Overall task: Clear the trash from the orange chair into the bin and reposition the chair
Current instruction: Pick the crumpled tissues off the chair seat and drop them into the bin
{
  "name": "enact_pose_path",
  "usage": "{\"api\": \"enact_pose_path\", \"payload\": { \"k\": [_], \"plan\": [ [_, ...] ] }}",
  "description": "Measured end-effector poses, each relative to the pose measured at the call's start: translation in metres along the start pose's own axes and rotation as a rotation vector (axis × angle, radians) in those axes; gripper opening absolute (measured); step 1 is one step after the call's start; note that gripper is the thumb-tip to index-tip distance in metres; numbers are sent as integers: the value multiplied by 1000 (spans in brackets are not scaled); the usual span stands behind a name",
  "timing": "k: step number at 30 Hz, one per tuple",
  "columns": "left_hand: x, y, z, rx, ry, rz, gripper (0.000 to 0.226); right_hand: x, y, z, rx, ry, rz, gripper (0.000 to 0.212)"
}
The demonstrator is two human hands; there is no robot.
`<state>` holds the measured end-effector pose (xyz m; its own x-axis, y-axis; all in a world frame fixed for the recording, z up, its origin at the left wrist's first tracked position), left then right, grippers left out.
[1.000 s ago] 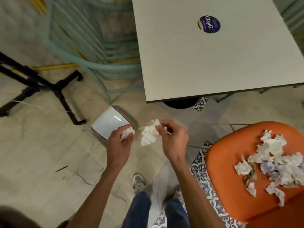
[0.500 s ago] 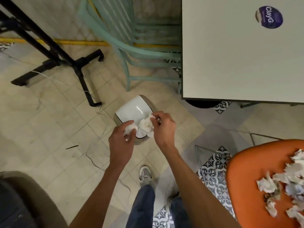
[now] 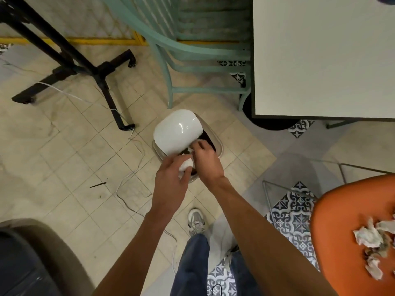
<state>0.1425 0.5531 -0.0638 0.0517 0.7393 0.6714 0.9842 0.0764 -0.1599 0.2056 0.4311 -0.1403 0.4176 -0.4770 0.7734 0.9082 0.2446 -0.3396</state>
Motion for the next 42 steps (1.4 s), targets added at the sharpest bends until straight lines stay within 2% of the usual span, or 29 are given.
{"api": "enact_pose_path", "payload": {
  "k": [4,7,9,14,17,18,21,23,29,36,42],
  "plan": [
    [-10,3,3,-48,161,76,37,11,6,-2,-93,388,115,40],
    [-24,10,3,-72,386,134,37,29,1,4,-217,716,148,32],
    [-35,17,2,-45,499,206,40,39,-1,5,-220,804,150,27],
    [-61,42,5,-48,802,343,60,49,-5,0,-116,702,159,27],
    [-68,51,12,-67,872,437,59,48,-6,-7,20,436,96,30],
    [-70,52,14,-100,882,455,56,50,-8,-10,67,329,99,34],
    [-66,50,12,-134,783,435,51,46,-17,-19,142,114,47,73],
    [-61,44,6,-166,718,416,49,48,-24,-20,118,131,20,82],
    [-47,20,-16,-162,577,319,48,68,-63,-22,85,241,-161,53],
    [-64,-1,-68,-269,574,304,55,88,-133,-65,-129,166,-339,43],
    [-111,-22,-138,-420,550,318,48,109,-206,-138,-312,193,-465,40]
  ]
}}
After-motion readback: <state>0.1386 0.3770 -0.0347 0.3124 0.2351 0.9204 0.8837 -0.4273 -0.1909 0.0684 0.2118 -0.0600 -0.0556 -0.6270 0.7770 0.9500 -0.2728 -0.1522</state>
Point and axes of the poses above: each hand's wrist, its own y-axis towards the middle knuckle, its own x-axis out of the back of the hand, z = x × y, the point moved 1 cm from there along y, towards the middle knuckle, and after that the axes turned 2 degrees about z, right-handed, at the moved point
